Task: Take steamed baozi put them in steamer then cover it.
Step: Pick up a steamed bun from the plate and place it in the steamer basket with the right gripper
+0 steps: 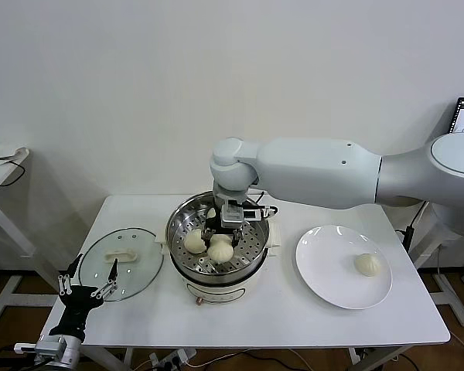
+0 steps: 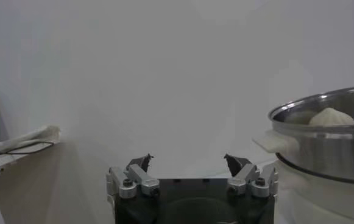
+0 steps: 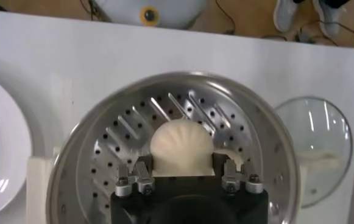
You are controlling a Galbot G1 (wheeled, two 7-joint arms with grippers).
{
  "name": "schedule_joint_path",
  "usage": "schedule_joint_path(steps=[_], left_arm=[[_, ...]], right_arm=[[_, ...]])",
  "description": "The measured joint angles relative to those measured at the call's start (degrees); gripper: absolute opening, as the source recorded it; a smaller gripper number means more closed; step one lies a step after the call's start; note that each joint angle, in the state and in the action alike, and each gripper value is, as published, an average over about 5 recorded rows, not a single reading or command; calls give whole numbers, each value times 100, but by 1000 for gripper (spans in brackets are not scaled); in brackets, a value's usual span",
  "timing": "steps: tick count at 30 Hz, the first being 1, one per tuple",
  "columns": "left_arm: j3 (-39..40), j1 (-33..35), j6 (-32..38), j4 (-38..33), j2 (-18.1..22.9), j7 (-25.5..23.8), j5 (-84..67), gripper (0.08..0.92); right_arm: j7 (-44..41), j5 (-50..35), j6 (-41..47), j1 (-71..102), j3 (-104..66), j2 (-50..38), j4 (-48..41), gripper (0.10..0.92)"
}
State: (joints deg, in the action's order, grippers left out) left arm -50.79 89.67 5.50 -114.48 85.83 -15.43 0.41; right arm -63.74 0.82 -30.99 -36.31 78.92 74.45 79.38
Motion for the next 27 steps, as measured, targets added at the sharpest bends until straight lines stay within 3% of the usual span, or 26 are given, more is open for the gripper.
schedule_joint_path(steps=[18,27], left_arm=[[-42,23,-11,-20,-21,2,-17,823],[-32,32,-9,-30,-3,2,-18,823]], right_arm=[[-134,47,67,307,54,278,-296,648],[-138,-9,113,313,13,241,-344,816]])
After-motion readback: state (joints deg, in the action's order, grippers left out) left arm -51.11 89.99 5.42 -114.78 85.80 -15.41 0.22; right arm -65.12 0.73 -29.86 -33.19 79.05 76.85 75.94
